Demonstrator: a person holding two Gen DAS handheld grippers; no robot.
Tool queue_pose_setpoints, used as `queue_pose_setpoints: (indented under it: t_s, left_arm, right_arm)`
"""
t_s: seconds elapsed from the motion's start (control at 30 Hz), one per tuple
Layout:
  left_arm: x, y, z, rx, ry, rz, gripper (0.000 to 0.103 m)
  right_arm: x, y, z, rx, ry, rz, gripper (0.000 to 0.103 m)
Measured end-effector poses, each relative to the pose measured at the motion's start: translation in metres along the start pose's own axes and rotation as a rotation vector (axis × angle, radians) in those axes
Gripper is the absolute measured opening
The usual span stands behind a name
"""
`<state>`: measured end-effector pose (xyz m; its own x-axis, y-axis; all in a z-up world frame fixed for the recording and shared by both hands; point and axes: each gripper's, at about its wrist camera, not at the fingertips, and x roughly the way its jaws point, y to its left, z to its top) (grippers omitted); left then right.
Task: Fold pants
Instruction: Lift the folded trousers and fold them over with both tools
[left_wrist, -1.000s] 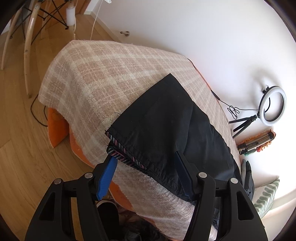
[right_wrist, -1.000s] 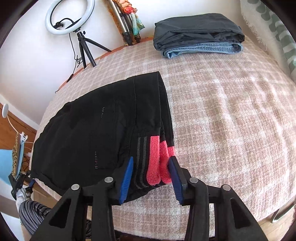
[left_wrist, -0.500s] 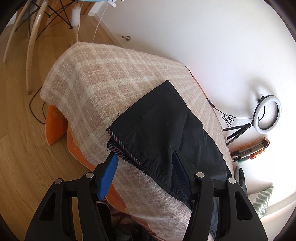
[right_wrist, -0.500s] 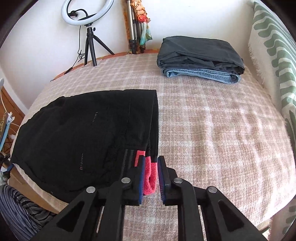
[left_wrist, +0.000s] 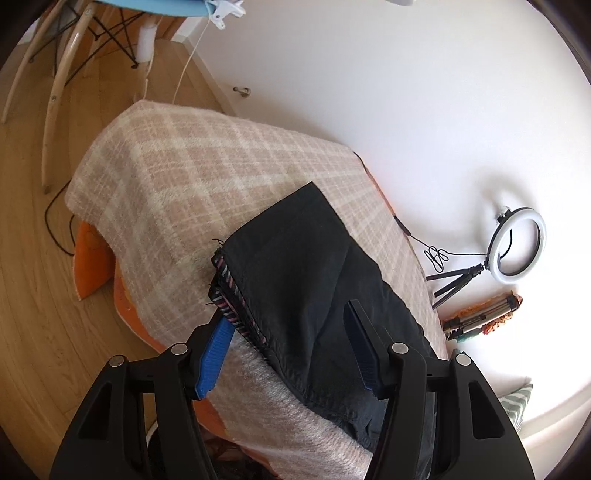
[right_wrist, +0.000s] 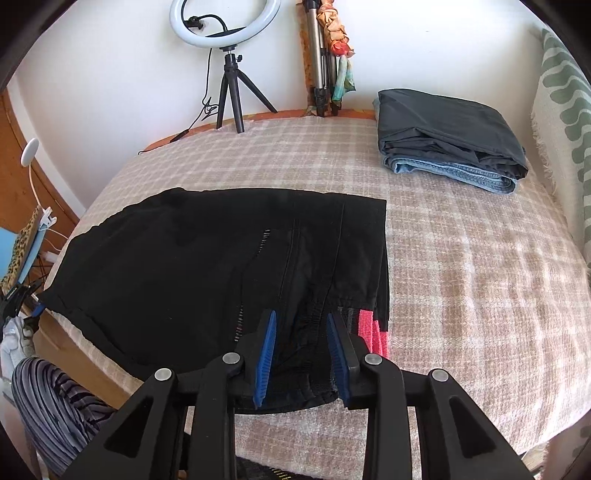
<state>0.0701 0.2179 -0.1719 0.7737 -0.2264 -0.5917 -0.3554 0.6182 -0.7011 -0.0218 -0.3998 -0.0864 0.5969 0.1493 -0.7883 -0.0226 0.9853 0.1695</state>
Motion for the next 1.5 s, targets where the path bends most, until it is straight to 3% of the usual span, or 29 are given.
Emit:
queue_pose_setpoints:
  t_s: [0.07,0.3,0.33,0.37,0.43,0.6,0.73,0.8,0.87,1.07,1.27,1.37,1.5]
  left_arm:
    - [0.002,-0.012,0.005,0.057,-0.004,0.017,0.059]
    - [0.021,0.001,0.006,0.025,0.004,0.053,0.058]
    - [0.022,-0.001,0.007,0.049,0.003,0.072,0.053]
    - [0.024,-0.004,0.008,0.068,0.006,0.079,0.033]
    - [0.024,-0.006,0.013,0.082,0.001,0.078,0.008]
    - [0.008,-0.035,0.029,0.201,-0.065,0.044,0.007]
    - [0.009,-0.054,0.026,0.293,-0.048,-0.009,0.008]
    - [0.012,-0.059,0.022,0.333,-0.017,-0.046,0.008]
    - [0.014,-0.061,0.017,0.367,0.002,-0.081,0.008]
    - [0.015,-0.069,0.007,0.432,0.043,-0.138,0.008]
    - [0.017,-0.08,-0.005,0.515,0.075,-0.149,0.008]
    - [0.018,-0.086,-0.009,0.536,0.078,-0.163,0.008]
    - [0.017,-0.093,-0.015,0.555,0.098,-0.187,0.008]
  right_arm:
    - [-0.001,0.003,0.0,0.0,-0.003,0.008,0.029]
    - [-0.006,0.02,0.002,-0.039,-0.012,0.037,0.031]
    - [-0.006,0.023,0.004,-0.05,-0.013,0.043,0.031]
    - [-0.007,0.027,0.005,-0.062,-0.015,0.05,0.032]
    - [-0.008,0.037,0.01,-0.086,-0.019,0.074,0.033]
    - [-0.008,0.075,0.025,-0.168,-0.024,0.16,0.039]
    - [0.005,0.124,0.049,-0.22,0.028,0.267,0.041]
    - [0.014,0.157,0.065,-0.261,0.045,0.306,0.061]
    - [0.023,0.194,0.082,-0.304,0.047,0.348,0.069]
    - [0.063,0.303,0.127,-0.375,0.139,0.529,0.069]
    - [0.115,0.409,0.14,-0.453,0.291,0.646,0.069]
    - [0.149,0.45,0.138,-0.483,0.385,0.642,0.068]
    - [0.189,0.478,0.135,-0.478,0.443,0.588,0.068]
